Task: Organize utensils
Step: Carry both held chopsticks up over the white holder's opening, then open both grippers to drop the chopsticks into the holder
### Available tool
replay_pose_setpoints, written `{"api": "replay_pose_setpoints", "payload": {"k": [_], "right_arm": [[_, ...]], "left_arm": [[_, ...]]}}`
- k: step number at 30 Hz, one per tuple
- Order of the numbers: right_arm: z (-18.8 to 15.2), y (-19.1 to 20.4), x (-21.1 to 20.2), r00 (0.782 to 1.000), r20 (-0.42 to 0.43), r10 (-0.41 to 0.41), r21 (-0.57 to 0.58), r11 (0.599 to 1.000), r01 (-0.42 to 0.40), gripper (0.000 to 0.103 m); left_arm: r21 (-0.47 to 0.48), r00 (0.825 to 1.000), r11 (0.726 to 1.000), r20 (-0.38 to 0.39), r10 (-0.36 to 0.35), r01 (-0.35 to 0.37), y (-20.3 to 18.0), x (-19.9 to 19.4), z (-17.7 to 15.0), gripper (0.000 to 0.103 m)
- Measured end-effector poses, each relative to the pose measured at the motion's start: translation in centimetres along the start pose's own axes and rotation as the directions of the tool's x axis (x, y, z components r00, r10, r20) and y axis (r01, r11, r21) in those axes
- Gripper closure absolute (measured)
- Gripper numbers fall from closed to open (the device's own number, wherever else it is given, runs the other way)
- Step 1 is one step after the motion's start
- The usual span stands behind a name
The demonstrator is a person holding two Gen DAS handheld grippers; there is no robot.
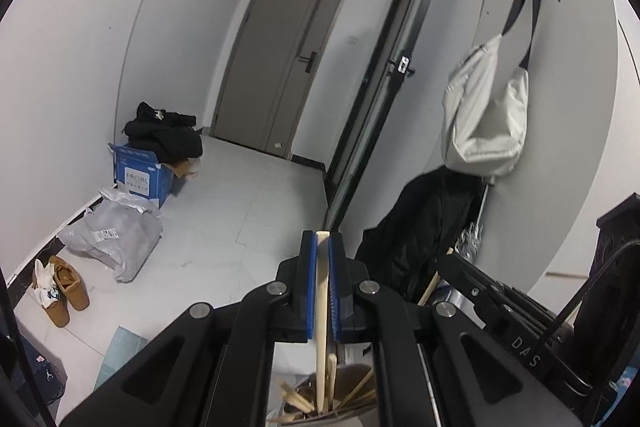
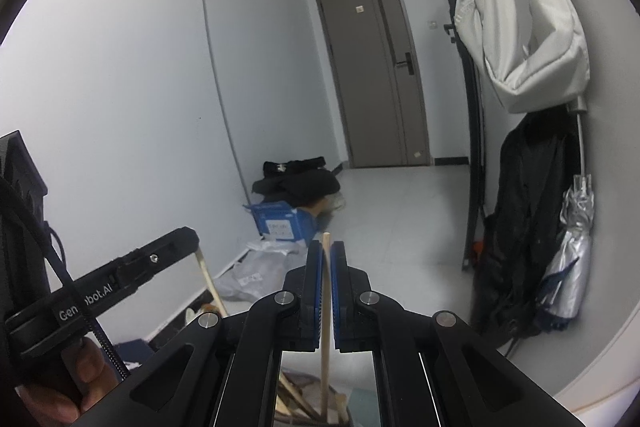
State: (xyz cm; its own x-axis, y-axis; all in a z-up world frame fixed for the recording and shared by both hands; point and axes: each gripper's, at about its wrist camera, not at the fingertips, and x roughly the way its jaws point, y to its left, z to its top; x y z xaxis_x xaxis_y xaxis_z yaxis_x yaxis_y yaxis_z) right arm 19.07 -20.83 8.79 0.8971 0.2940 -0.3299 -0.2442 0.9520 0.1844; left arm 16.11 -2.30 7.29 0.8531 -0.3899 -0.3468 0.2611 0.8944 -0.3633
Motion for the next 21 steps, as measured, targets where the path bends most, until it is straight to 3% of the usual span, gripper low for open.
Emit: {"api": "replay_pose_setpoints", "payload": {"k": [8, 21], "right_arm": [[-2.5, 0.0, -0.5, 0.995, -0.037, 0.088, -0.003, 0.996, -0.088, 0.099], [-6.3, 0.4, 0.0, 0.985, -0.147, 0.091, -0.011, 0.996, -0.094, 0.098]], "left_arm": [[0.064, 0.997, 0.997, -0.073, -0.027, 0.032, -1.2, 0.0, -1.1, 0.100], [0.104, 0.974, 0.993, -0.226, -0.025, 0.050, -1.3, 0.6, -3.4, 0.100]]}}
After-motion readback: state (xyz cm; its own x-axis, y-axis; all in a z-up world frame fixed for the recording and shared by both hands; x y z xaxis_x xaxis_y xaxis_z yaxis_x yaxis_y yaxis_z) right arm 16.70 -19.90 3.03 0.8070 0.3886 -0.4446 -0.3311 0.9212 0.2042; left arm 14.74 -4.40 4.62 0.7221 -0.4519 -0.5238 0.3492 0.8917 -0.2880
